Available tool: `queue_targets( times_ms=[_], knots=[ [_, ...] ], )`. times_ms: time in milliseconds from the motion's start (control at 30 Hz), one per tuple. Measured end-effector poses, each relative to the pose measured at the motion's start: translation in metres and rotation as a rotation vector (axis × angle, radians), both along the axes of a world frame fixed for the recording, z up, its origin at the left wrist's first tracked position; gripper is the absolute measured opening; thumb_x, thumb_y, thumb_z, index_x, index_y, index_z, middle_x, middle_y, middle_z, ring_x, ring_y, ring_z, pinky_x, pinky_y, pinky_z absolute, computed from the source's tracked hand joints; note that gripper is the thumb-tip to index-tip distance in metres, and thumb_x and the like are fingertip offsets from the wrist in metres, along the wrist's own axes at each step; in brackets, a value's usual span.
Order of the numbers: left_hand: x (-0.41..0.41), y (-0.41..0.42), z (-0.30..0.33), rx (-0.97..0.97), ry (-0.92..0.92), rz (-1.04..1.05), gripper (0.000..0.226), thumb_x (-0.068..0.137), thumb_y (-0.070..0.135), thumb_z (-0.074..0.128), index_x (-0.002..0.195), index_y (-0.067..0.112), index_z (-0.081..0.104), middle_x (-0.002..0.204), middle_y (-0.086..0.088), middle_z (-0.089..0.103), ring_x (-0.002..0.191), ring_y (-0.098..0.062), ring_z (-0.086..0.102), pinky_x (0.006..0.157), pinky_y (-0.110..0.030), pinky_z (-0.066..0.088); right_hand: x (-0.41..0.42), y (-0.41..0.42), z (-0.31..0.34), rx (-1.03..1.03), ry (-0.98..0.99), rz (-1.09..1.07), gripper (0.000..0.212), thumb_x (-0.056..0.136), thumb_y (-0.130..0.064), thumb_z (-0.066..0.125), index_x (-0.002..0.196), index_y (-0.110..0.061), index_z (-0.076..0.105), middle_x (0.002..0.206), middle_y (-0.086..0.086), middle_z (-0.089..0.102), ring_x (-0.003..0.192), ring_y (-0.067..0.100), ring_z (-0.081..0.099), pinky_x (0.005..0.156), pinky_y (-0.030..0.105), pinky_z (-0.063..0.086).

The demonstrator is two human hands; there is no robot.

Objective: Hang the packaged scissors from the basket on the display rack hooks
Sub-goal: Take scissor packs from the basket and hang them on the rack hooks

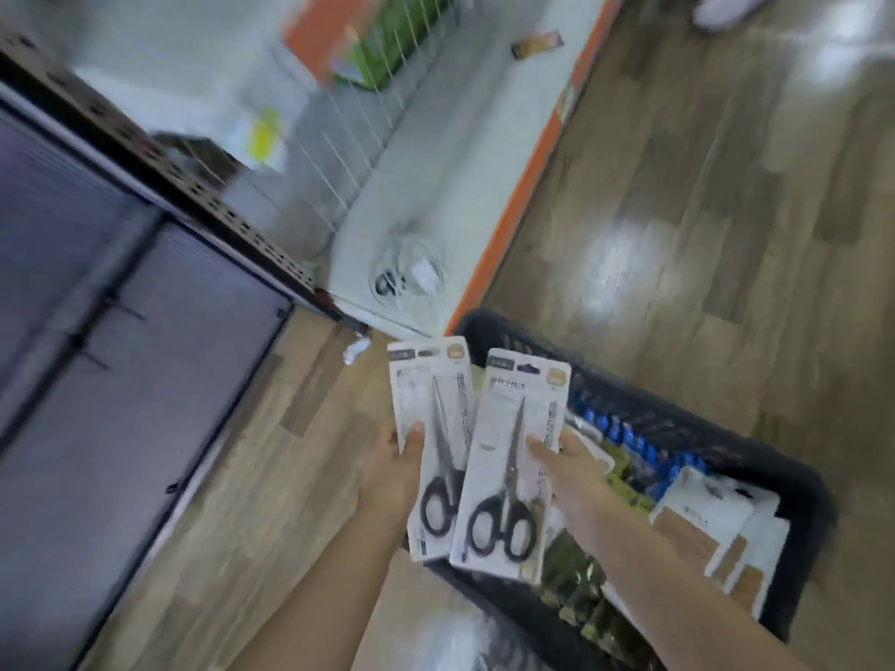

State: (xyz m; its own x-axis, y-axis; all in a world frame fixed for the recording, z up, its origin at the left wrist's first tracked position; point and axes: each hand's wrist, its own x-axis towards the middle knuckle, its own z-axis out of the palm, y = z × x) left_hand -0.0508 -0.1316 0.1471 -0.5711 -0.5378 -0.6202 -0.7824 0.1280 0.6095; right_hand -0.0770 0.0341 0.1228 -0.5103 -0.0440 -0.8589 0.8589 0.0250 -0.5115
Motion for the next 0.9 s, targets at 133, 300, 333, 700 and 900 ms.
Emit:
queue_targets(
  times_ms=[133, 300, 333, 700, 900],
  knots=[
    [0.006, -0.024, 0.121, -0.041, 0.132, 0.178, 0.014, 0.091, 0.030, 0.058, 0.084, 0.018, 0.059, 0.097, -0.010, 0.068, 0.091, -0.028, 0.064, 0.087, -0.044, 0.051, -0.030, -0.029, 0.132, -0.074, 0.207, 0.087, 0.011, 0.098, -0.019, 0.048, 0.101, -0.016, 0.059, 0.102, 0.005, 0.065, 0.085, 0.018, 0.059, 0.069, 0.030, 0.047],
    [0.036, -0.055, 0.303, -0.194, 0.333, 0.377, 0.033, 0.094, 0.023, 0.053, 0.068, 0.006, 0.043, 0.069, -0.007, 0.047, 0.065, -0.021, 0.041, 0.061, -0.030, 0.031, -0.039, -0.075, 0.322, -0.152, 0.488, 0.252, 0.013, 0.096, -0.015, 0.050, 0.106, -0.009, 0.055, 0.092, 0.006, 0.059, 0.073, 0.014, 0.053, 0.060, 0.027, 0.038],
    [0.047, -0.060, 0.337, -0.201, 0.377, 0.422, 0.030, 0.094, 0.023, 0.052, 0.072, 0.005, 0.043, 0.072, -0.009, 0.046, 0.063, -0.019, 0.039, 0.058, -0.031, 0.030, -0.036, -0.085, 0.360, -0.174, 0.546, 0.292, 0.014, 0.095, -0.015, 0.050, 0.107, -0.010, 0.056, 0.091, 0.003, 0.060, 0.075, 0.014, 0.055, 0.063, 0.027, 0.039],
    [0.228, -0.118, 0.617, -0.453, 0.834, 0.808, 0.025, 0.087, 0.026, 0.060, 0.076, 0.007, 0.048, 0.072, -0.008, 0.047, 0.066, -0.020, 0.041, 0.057, -0.030, 0.034, 0.100, -0.187, 0.665, -0.470, 0.978, 0.659, 0.016, 0.097, -0.024, 0.046, 0.112, -0.017, 0.045, 0.097, 0.000, 0.050, 0.075, 0.010, 0.048, 0.072, 0.029, 0.040],
    [0.347, -0.138, 0.670, -0.542, 0.995, 0.958, 0.022, 0.087, 0.027, 0.062, 0.080, 0.009, 0.052, 0.073, -0.006, 0.051, 0.067, -0.020, 0.046, 0.062, -0.031, 0.038, 0.209, -0.226, 0.724, -0.632, 1.032, 0.844, 0.013, 0.096, -0.021, 0.047, 0.095, -0.015, 0.059, 0.107, 0.009, 0.064, 0.096, 0.019, 0.061, 0.076, 0.029, 0.044]
  ],
)
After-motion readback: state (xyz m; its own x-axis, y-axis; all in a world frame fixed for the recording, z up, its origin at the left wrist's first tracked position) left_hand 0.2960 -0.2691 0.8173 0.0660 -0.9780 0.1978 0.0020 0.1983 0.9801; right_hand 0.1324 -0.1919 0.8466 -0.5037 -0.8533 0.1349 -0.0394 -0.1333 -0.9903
